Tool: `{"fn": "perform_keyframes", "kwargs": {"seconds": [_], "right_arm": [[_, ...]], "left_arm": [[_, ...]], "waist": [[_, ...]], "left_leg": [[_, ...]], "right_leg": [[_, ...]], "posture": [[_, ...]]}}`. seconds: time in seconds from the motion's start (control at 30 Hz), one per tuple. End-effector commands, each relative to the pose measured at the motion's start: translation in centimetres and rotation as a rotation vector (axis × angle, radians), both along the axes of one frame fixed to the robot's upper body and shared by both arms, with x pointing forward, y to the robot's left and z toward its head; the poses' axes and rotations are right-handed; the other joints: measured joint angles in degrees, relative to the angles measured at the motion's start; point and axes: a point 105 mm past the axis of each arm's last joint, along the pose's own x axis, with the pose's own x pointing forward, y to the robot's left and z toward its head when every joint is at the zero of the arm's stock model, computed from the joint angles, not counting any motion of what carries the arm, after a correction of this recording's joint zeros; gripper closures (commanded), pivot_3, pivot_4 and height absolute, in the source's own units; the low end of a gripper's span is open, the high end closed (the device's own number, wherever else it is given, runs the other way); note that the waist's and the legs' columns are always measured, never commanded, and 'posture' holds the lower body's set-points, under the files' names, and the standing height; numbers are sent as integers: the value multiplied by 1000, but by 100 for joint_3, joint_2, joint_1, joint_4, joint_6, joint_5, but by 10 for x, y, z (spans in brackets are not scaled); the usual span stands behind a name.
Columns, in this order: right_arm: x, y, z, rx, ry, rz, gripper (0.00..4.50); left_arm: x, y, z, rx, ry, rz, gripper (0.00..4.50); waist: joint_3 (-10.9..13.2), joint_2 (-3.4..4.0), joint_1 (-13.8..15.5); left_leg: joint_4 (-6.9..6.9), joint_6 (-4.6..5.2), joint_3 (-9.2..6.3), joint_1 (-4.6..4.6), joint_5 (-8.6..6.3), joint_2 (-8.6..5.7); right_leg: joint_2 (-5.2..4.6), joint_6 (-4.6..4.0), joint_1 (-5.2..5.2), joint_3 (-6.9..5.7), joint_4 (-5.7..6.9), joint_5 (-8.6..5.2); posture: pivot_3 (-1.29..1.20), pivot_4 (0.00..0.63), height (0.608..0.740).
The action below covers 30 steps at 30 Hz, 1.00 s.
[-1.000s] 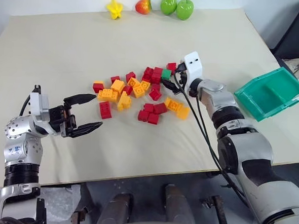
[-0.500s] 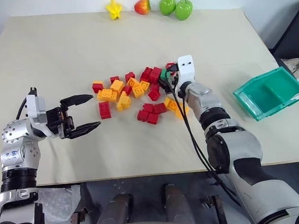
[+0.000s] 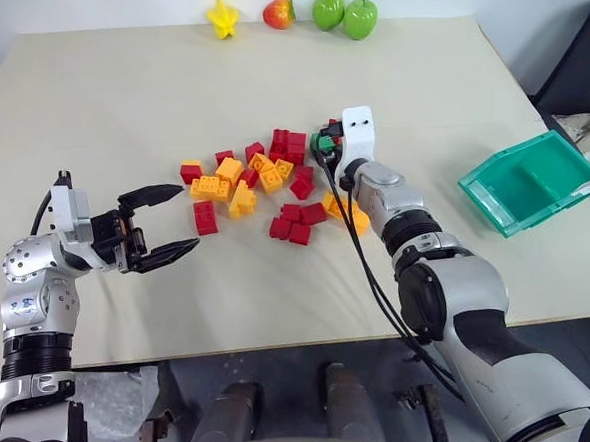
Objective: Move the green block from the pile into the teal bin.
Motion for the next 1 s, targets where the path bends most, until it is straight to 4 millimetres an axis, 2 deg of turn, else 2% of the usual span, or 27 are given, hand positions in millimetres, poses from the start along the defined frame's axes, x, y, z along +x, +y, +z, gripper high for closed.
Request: {"fn": "perform_keyframes", "kwargs": {"seconds": [0.03,0.2,0.33,0.47,0.6,0.83,1.0], "right_arm": [[2,6,22,21,-65,23,3061],[-1,0,24,2,-96,99,3061],[-11,-14,32,-34,-146,223,3061],[-40,-41,40,-110,-203,331,3061],[-67,-69,46,-172,-218,333,3061],[-130,-165,63,-370,-155,138,3061],[-149,-210,78,-454,-130,-33,3061]], "left_arm": [[-2,3,9,-11,-48,14,0],[-2,1,9,-16,-49,9,0],[-1,-5,7,-13,-42,-23,0],[2,-17,5,-8,-36,-72,0],[6,-30,4,3,-31,-121,0],[22,-83,3,30,-26,-284,0],[32,-106,2,72,-28,-336,0]], "waist": [[0,0,-14],[0,0,-54],[0,0,-24],[0,0,72],[0,0,123],[-1,2,433],[-1,2,487]], "left_leg": [[0,0,0,0,0,0],[1,0,-1,0,0,0],[5,0,-3,-1,0,-5],[8,1,-4,-4,0,-5],[12,1,1,-5,0,-6],[23,3,10,-5,-2,-10],[32,5,25,-5,-2,-8]], "right_leg": [[0,0,0,0,0,0],[0,0,0,0,3,0],[-3,0,0,0,8,0],[-3,0,-1,-2,9,0],[-5,1,-2,1,9,0],[-5,1,2,2,-15,0],[-3,3,6,6,-22,10]], "posture": [[0,150,740],[0,150,740],[0,150,740],[0,150,740],[0,150,740],[0,150,740],[0,150,740]]}}
